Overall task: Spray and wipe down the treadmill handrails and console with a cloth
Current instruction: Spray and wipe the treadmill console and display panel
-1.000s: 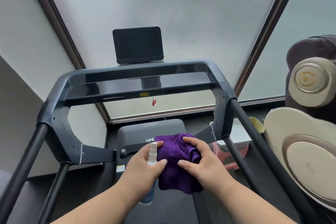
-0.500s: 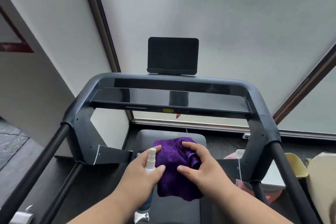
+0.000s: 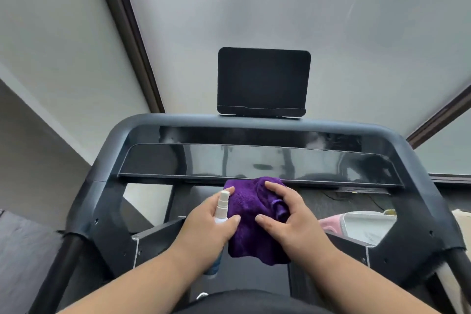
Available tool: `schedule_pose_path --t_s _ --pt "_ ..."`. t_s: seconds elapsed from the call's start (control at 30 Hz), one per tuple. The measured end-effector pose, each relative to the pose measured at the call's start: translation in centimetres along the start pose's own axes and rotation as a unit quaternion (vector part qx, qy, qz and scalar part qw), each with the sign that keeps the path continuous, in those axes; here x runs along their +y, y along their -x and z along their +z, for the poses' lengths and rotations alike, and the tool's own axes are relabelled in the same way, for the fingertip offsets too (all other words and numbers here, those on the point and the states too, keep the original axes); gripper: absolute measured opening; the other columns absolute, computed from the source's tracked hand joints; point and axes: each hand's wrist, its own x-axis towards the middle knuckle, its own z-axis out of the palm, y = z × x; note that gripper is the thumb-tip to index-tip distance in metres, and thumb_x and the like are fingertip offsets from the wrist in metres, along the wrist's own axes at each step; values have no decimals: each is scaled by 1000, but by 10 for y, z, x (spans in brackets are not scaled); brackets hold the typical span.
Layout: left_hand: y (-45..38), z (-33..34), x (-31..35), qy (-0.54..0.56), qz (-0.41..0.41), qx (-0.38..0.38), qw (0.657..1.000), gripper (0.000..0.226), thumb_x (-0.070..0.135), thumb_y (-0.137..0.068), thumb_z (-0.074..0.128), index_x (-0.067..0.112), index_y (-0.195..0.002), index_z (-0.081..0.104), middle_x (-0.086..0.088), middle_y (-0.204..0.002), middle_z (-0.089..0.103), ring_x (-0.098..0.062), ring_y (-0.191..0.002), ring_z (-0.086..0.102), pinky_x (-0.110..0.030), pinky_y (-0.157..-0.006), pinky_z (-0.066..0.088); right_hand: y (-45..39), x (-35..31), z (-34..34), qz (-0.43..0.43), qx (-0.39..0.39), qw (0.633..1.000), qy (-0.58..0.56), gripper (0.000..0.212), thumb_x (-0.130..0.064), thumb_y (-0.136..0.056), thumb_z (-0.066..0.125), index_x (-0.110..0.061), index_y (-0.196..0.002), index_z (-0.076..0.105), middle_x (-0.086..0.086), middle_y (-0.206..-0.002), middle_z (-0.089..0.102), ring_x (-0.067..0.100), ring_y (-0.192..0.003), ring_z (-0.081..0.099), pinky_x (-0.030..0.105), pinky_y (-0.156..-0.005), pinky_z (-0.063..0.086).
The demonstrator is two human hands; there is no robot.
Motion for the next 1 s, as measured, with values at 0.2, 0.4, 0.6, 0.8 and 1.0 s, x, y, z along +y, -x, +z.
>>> schedule_pose_path --t_s 0.2,0.4,0.6,0.8,1.0 --pt "-34 -2 -7 -49 -14 -52 997 52 18 -84 70 47 -125 54 36 -109 62 21 -102 52 -3 -86 41 -18 12 1 42 0 999 23 66 -24 -81 83 -55 -128 49 -28 -138 43 -10 -127 44 10 -105 34" --pt "-74 5 9 -106 13 -61 992 57 23 -84 70 57 -124 46 44 -119 45 26 -114 39 -1 -94 32 -59 11 -15 33 4 999 38 69 -21 -82 82 -58 -127 45 -25 -142 36 -18 -127 38 2 -101 30" --pt "-130 23 38 -193 5 -35 981 63 32 -86 64 49 -141 37 27 -131 48 1 -108 54 -22 -92 45 -126 8 -39 4 -24 997 76 70 -26 -84 80 -57 -133 40 -25 -138 33 -28 -119 33 -5 -94 25" --pt "-161 46 42 -228 -45 -20 972 65 33 -86 61 50 -143 33 22 -134 46 -5 -104 58 -23 -86 46 -164 26 -55 10 -90 988 125 79 -32 -86 77 -41 -151 32 -18 -149 26 -19 -118 36 -1 -95 27" --pt "-163 45 39 -229 -34 88 969 46 26 -86 61 39 -128 50 25 -130 45 4 -115 44 -19 -95 35 -178 27 -74 -40 -154 900 406 92 -64 -85 62 -39 -157 10 2 -165 -13 25 -152 -2 39 -122 13"
